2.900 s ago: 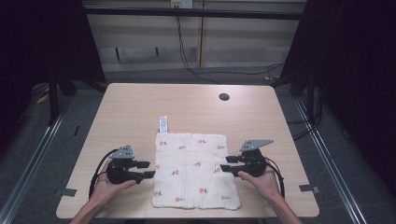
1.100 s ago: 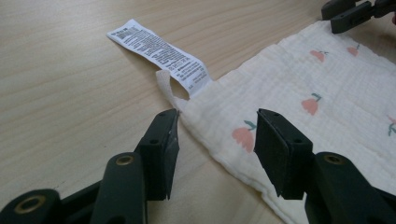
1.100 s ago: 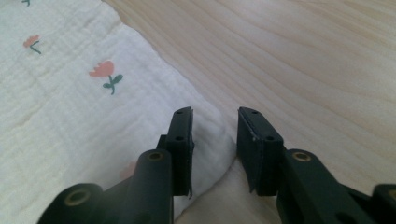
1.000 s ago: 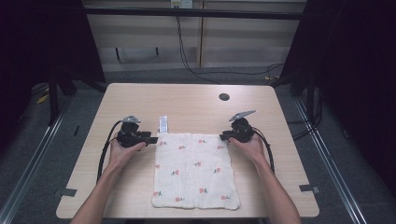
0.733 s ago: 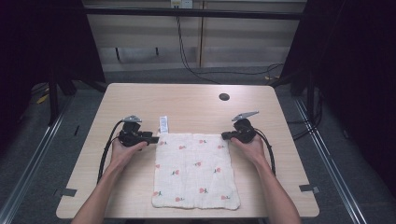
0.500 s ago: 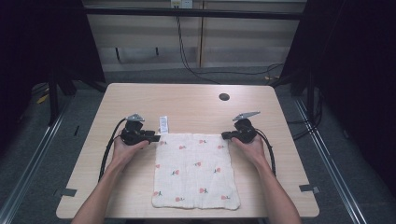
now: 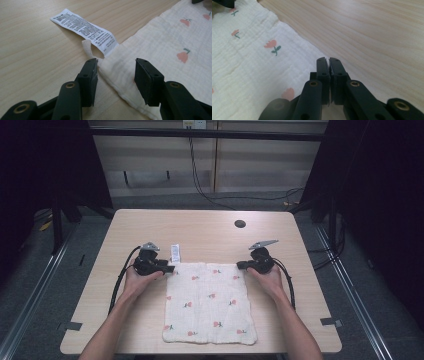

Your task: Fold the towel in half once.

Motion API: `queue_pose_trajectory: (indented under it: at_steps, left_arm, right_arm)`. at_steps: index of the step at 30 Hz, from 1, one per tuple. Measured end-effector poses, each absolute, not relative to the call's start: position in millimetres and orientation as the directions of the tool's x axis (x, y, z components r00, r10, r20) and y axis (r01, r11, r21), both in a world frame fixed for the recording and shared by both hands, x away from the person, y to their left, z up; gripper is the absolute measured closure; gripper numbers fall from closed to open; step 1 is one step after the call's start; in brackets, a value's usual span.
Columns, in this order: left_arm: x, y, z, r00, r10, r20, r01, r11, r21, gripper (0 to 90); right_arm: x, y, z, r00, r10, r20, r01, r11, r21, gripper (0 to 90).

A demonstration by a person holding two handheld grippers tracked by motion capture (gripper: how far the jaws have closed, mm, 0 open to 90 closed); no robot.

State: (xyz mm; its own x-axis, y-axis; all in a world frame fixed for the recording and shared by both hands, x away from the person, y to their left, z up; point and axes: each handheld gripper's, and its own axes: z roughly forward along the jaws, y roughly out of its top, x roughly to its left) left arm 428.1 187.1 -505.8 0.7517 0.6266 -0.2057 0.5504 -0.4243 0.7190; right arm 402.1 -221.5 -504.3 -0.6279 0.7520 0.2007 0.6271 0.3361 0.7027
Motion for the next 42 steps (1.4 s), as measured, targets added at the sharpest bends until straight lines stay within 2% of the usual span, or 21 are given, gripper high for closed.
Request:
queue_pose_trajectory:
  at_steps: [3, 6, 17, 20, 30, 42]
  left_arm:
    - [427.7, 184.0, -505.1, 0.759, 0.622, -0.193, 0.543, -0.44, 0.715, 54.7]
    - [426.1, 183.0, -505.5, 0.756, 0.624, -0.197, 0.545, -0.434, 0.717, 62.2]
    - [424.0, 182.6, -505.4, 0.763, 0.623, -0.169, 0.531, -0.457, 0.714, 80.2]
    - [424.4, 185.2, -506.8, 0.756, 0.628, -0.187, 0.541, -0.438, 0.718, 84.8]
    - [420.8, 192.2, -499.6, 0.757, 0.614, -0.222, 0.538, -0.393, 0.746, 86.0]
    - [417.9, 202.8, -483.9, 0.766, 0.593, -0.247, 0.517, -0.34, 0.786, 86.2]
  right_arm:
    - [401.0, -220.7, -503.5, -0.632, 0.747, 0.207, 0.626, 0.334, 0.704, 87.1]
    - [400.8, -220.5, -503.1, -0.634, 0.745, 0.207, 0.62, 0.33, 0.712, 87.1]
    - [398.2, -219.5, -497.4, -0.63, 0.746, 0.216, 0.621, 0.316, 0.717, 87.1]
    - [397.8, -219.0, -496.5, -0.634, 0.74, 0.224, 0.619, 0.313, 0.72, 87.2]
    - [398.2, -222.7, -506.1, -0.613, 0.745, 0.263, 0.637, 0.269, 0.723, 87.4]
    - [400.1, -229.8, -495.1, -0.609, 0.741, 0.285, 0.633, 0.236, 0.737, 87.5]
